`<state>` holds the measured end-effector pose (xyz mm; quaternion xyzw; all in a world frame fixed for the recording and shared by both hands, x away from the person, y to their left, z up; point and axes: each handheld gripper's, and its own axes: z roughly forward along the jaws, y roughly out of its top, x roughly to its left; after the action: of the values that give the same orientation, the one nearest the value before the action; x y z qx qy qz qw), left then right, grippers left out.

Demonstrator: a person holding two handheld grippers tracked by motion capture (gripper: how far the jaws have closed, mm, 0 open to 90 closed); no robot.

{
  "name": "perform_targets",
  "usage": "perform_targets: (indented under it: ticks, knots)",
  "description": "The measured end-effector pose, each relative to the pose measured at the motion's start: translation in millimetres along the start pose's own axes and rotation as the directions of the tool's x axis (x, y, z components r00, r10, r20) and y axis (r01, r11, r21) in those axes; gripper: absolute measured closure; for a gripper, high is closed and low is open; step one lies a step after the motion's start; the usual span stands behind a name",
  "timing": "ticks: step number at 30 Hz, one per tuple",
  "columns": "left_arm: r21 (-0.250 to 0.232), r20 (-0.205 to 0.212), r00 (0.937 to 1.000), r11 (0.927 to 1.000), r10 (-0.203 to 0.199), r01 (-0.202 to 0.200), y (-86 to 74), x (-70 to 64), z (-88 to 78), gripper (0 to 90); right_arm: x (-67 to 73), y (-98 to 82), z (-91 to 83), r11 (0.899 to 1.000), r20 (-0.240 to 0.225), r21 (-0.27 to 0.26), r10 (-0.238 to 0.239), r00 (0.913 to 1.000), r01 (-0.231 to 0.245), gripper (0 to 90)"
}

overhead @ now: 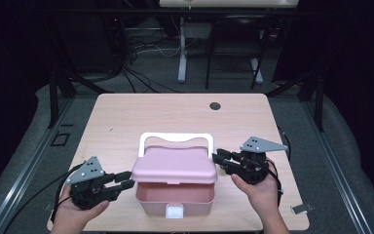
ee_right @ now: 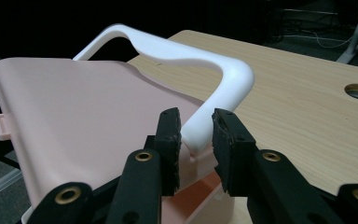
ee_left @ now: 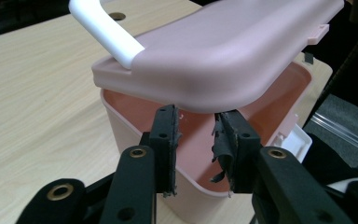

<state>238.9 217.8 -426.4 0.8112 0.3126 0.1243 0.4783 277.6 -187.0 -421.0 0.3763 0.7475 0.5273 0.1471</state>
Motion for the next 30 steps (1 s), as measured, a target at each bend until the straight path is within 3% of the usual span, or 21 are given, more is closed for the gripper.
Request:
perform_targets:
  ticks: [16, 23, 30]
  knots:
    - [-0.074, -0.019, 0.9998, 0.9973, -0.005, 0.003, 23.6, 10.4, -2.0, 68.8, -0.6, 0.7, -12.7, 1.0, 0.044, -0.006, -0.002, 0.999, 0.002, 69.4]
    - [-0.095, -0.028, 0.9996, 0.9955, -0.002, 0.0, 33.0, 14.6, 0.2, 69.2, -0.7, -8.9, -18.7, 1.0, 0.064, -0.014, 0.018, 0.9978, -0.018, 68.2]
    - [-0.119, -0.029, 0.9995, 0.9929, -0.011, 0.007, 37.4, 19.3, 4.1, 69.2, 4.3, -19.6, -15.3, 1.0, 0.054, 0.017, 0.01, 0.9985, -0.011, 67.2]
